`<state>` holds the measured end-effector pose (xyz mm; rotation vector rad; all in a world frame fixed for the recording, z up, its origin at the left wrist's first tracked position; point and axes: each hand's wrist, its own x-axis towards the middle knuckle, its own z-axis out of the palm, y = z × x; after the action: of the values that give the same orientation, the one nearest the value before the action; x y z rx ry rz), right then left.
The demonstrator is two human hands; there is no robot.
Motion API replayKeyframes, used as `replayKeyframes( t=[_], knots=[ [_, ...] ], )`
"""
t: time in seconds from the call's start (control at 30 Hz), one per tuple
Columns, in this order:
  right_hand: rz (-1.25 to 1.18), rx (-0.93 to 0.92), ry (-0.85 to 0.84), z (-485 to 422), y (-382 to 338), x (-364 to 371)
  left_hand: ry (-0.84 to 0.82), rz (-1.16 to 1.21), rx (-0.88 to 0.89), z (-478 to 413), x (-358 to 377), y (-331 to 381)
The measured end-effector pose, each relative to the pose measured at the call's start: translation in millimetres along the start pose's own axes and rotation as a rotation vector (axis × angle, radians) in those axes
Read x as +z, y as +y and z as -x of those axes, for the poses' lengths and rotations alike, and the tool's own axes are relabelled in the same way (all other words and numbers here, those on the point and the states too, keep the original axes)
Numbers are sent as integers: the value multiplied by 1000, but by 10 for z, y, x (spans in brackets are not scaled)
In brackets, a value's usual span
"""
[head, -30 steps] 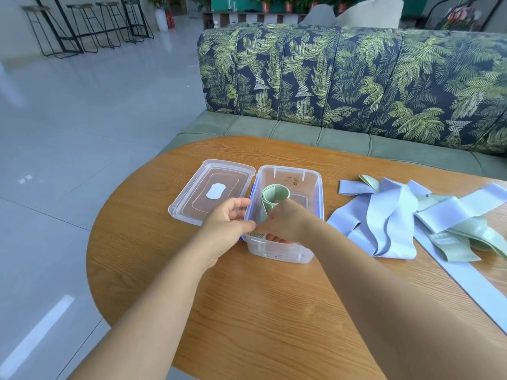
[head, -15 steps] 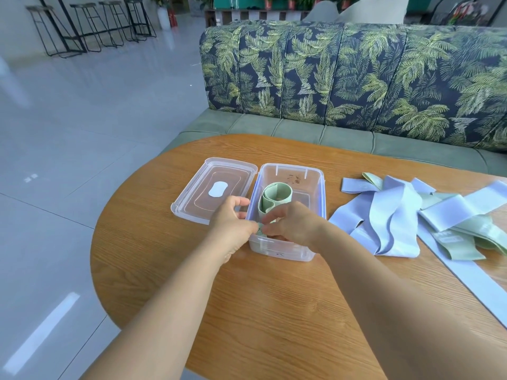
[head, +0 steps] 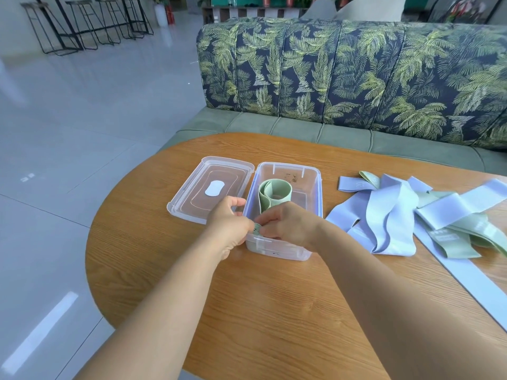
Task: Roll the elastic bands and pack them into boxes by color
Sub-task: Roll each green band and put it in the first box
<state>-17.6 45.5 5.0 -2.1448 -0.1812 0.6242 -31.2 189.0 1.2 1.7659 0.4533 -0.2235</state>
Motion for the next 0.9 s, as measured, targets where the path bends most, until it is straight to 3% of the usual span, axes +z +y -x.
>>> replayKeyframes(
  t=[0.37,0.6,0.9],
  knots=[
    [22,101,-42,-25,-7,3,-67,65,-43,79,-37,39],
    [-97,102,-20,9,-12,-38,-44,-104,13,79,-21,24],
    [-105,121,-5,-28,4,-31,-43,-63,15,97,-15,67]
  ],
)
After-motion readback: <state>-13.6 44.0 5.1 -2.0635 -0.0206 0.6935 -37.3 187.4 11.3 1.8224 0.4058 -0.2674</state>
